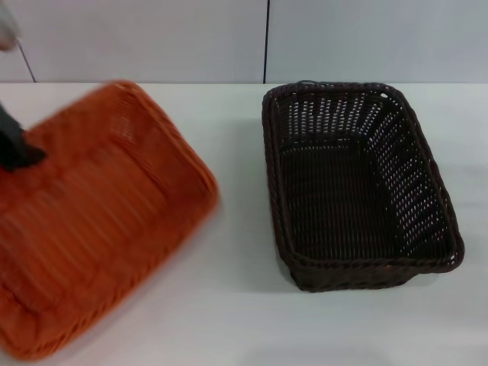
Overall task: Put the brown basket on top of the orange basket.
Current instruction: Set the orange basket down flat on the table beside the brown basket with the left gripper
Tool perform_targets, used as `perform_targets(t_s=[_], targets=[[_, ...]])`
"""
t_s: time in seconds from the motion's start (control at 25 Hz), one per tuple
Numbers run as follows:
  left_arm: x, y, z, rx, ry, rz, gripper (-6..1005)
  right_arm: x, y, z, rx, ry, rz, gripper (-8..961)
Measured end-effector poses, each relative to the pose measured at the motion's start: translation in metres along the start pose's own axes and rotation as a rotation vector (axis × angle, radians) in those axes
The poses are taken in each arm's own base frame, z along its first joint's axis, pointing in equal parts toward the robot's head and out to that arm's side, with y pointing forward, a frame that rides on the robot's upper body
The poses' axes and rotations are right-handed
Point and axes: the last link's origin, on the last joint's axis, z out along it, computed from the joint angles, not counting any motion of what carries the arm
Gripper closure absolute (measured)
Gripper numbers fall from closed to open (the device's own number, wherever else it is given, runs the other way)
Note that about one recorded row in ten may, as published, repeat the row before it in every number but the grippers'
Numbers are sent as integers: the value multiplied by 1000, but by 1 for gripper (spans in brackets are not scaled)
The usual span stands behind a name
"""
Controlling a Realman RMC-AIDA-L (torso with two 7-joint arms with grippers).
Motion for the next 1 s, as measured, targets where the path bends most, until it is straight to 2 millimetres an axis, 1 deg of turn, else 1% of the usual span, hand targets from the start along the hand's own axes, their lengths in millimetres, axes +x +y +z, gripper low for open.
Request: perform_targets(t_s=[0.04, 0.08, 0.12, 0.28, 0.32, 0.36, 0.4, 0.56, 0.6, 0.64, 0.68, 0.8, 0.84, 0.88, 1.0], targets=[[6, 10, 0, -54, 10, 159, 838, 0, 0, 0, 0, 0, 0, 287], [6, 10, 0, -54, 10, 159, 839, 0, 0, 0, 0, 1, 1, 287], [13, 22, 4, -103, 34, 270, 840, 0, 0, 0, -1, 2, 1, 287], [13, 22, 4, -103, 34, 270, 840, 1, 1, 0, -5, 3, 1, 287], [35, 40, 17, -149, 88, 408, 840, 1, 1, 0, -5, 3, 1, 287], [35, 40, 17, -149, 88, 408, 840, 1, 1, 0, -6, 2, 1, 287], [49, 42, 23, -136, 123, 419, 839, 1, 1, -1, -5, 2, 1, 287], [49, 42, 23, -136, 123, 419, 839, 1, 0, -2, 0, 3, 1, 287], [65, 44, 28, -128, 166, 410, 839, 1, -1, -3, 2, 4, 2, 287], [65, 44, 28, -128, 166, 410, 839, 1, -2, -3, 5, 3, 2, 287], [85, 58, 40, -97, 176, 462, 838, 2, -2, -4, 7, 4, 1, 287], [85, 58, 40, -97, 176, 462, 838, 2, -5, -6, 15, 6, 0, 286], [88, 65, 44, -92, 163, 503, 837, 2, -6, -6, 15, 6, 0, 286], [95, 79, 55, -91, 147, 581, 837, 2, -6, -7, 16, 6, 0, 286], [100, 84, 59, -85, 158, 606, 836, 2, -7, -7, 18, 7, -1, 286]])
